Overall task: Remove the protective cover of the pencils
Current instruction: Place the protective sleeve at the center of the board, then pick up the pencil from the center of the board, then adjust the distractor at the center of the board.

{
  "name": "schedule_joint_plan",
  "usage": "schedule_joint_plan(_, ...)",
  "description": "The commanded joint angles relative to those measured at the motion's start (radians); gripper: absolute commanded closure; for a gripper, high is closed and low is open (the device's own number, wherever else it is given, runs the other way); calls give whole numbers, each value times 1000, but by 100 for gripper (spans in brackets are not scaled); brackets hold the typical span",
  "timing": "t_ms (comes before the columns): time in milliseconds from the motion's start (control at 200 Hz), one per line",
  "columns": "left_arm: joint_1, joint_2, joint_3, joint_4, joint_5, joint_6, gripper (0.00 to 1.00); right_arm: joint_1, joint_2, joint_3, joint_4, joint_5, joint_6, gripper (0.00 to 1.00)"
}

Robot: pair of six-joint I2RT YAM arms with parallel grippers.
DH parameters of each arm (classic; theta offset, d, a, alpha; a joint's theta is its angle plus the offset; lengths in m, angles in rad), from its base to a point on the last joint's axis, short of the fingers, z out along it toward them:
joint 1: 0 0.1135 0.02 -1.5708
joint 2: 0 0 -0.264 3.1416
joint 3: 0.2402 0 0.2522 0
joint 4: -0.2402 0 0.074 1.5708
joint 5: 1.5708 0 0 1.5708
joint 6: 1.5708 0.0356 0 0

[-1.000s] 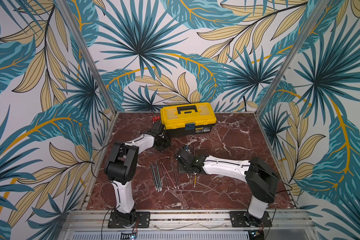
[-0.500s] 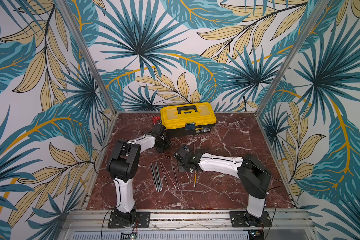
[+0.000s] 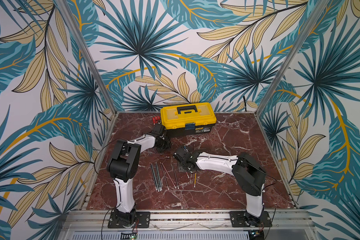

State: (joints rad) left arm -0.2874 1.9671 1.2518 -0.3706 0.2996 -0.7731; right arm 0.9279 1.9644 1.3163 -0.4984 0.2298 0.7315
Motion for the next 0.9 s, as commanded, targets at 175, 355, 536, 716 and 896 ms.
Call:
schedule_joint_plan(175,-1,6,25,-22,-12,16,78,-13,45,35,-38,-20,-17,72)
schedule_joint_plan(355,-1,-3,26,-22,-10,18,79,-14,65,49,-41,-28,-21,72)
schedule_joint_plan(536,-1,-12,24,-21,-7,21,79,-14,104,74,-52,-41,-23,72)
schedule_joint_plan(716,-1,-39,18,-20,-19,29,80,-15,112,80,-49,-52,-24,76)
schedule_joint_plan(896,-2,-78,-3,-6,-17,28,81,-14,91,75,-49,-57,-22,85)
